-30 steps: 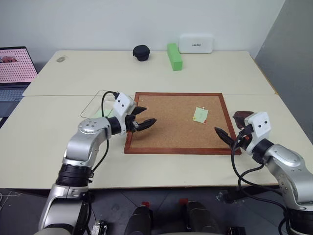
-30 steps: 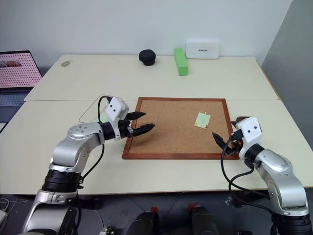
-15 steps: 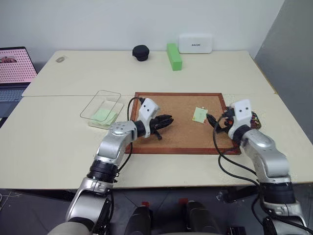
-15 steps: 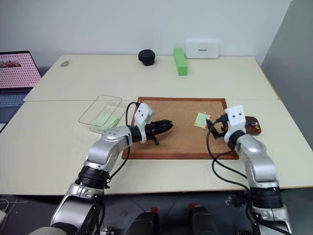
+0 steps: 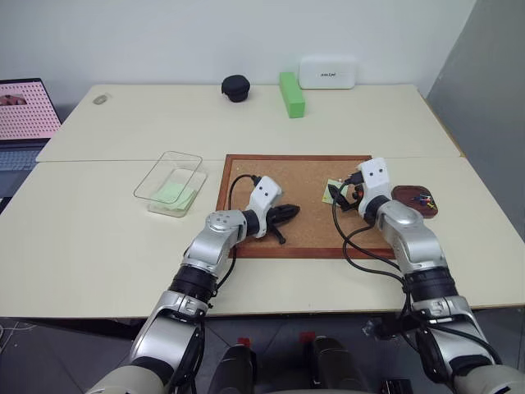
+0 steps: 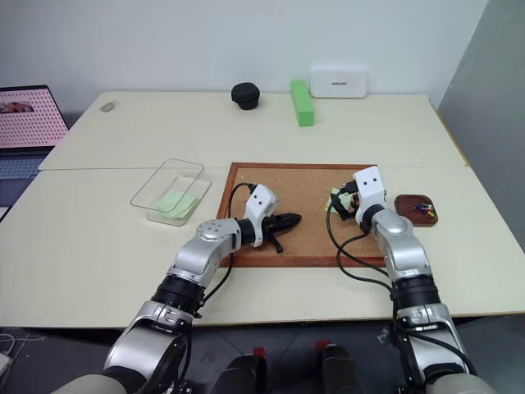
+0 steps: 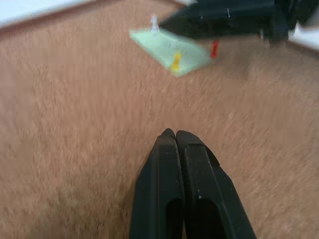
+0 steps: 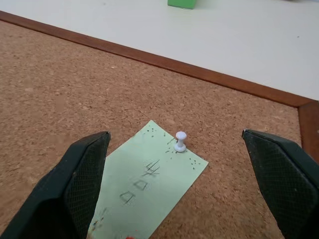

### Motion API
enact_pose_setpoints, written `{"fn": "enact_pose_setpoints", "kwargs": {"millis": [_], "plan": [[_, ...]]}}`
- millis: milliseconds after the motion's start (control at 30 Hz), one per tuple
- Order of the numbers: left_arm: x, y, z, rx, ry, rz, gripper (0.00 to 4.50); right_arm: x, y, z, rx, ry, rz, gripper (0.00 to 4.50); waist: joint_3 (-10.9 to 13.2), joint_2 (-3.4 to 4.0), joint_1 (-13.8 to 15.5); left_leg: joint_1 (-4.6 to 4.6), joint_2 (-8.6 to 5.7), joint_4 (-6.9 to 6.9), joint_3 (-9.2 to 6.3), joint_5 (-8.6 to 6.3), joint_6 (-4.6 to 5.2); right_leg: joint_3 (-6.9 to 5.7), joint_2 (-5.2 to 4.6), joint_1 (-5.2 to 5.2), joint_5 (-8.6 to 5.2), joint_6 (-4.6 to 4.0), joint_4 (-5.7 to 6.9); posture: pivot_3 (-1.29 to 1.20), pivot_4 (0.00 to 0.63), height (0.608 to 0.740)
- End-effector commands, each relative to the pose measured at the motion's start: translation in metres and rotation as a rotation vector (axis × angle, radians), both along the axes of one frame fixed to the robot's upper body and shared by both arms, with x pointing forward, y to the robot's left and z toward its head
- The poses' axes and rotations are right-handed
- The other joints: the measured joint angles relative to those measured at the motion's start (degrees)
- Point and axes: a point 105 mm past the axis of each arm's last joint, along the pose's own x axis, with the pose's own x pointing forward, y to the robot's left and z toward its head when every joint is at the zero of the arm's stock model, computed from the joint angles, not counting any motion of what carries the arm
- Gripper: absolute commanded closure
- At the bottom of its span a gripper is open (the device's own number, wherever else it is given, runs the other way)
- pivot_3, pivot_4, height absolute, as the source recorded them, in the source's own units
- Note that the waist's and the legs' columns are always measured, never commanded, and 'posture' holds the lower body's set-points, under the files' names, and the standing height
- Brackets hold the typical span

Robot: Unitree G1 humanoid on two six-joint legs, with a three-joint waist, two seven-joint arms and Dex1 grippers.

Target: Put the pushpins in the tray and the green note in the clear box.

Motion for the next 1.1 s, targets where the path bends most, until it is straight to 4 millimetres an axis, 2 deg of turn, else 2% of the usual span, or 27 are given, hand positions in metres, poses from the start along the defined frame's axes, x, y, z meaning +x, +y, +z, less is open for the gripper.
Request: {"fn": "enact_pose_setpoints", "kwargs": {"millis": [33, 200, 367, 500, 700, 767, 1100], "plan": [[-0.006, -0.001, -0.017, 0.039, 0.045, -0.015, 4.45, 0.014, -0.001, 0.013, 0.009, -0.042, -0.022, 0.00, 0.0, 0.03, 0.0, 0.00, -0.01, 0.00, 0.00, 0.00, 0.00, 0.00, -0.01, 0.00, 0.00, 0.00, 0.01, 0.00, 0.150, 0.740], [-0.008, 0.002, -0.023, 0.032, 0.074, -0.002, 4.45, 0.022, 0.001, 0.004, -0.003, -0.010, -0.026, 0.00, 0.0, 0.03, -0.1, 0.01, -0.01, 0.00, 0.01, 0.00, 0.00, 0.01, -0.02, 0.01, 0.00, 0.00, 0.01, 0.00, 0.150, 0.740], [-0.007, 0.001, -0.016, 0.018, 0.054, -0.001, 4.45, 0.025, 0.001, -0.002, -0.001, 0.010, -0.033, 0.00, 0.0, 0.05, -0.2, 0.04, -0.01, 0.00, 0.01, 0.00, 0.00, 0.02, -0.02, 0.02, 0.00, 0.00, 0.03, 0.00, 0.150, 0.740], [-0.006, -0.001, -0.012, 0.011, 0.041, 0.002, 4.50, 0.027, 0.000, -0.005, 0.011, 0.022, -0.042, 0.62, 0.0, 0.06, -0.5, 0.10, 0.00, -0.01, 0.02, 0.00, 0.00, 0.03, -0.01, 0.04, 0.00, 0.00, 0.06, 0.00, 0.150, 0.740], [-0.006, -0.002, -0.008, 0.016, 0.025, -0.011, 4.50, 0.027, 0.002, -0.005, 0.003, 0.017, -0.033, 2.00, 0.0, 0.06, -0.7, 0.10, -0.01, -0.01, 0.01, 0.00, 0.00, 0.03, -0.02, 0.06, 0.00, 0.00, 0.06, 0.00, 0.150, 0.740], [-0.007, -0.002, -0.007, 0.015, 0.023, -0.014, 4.50, 0.027, 0.002, -0.006, 0.002, 0.018, -0.030, 2.60, 0.0, 0.06, -0.7, 0.10, -0.01, -0.01, 0.01, 0.00, 0.00, 0.02, -0.02, 0.06, 0.00, 0.00, 0.06, 0.00, 0.150, 0.740], [-0.008, -0.003, -0.010, 0.024, 0.022, -0.021, 4.50, 0.027, 0.004, -0.006, -0.021, 0.011, -0.014, 4.38, 0.0, 0.06, -0.7, 0.11, -0.01, -0.01, 0.01, 0.00, 0.00, 0.03, -0.02, 0.06, 0.00, 0.00, 0.06, 0.00, 0.150, 0.740]]}}
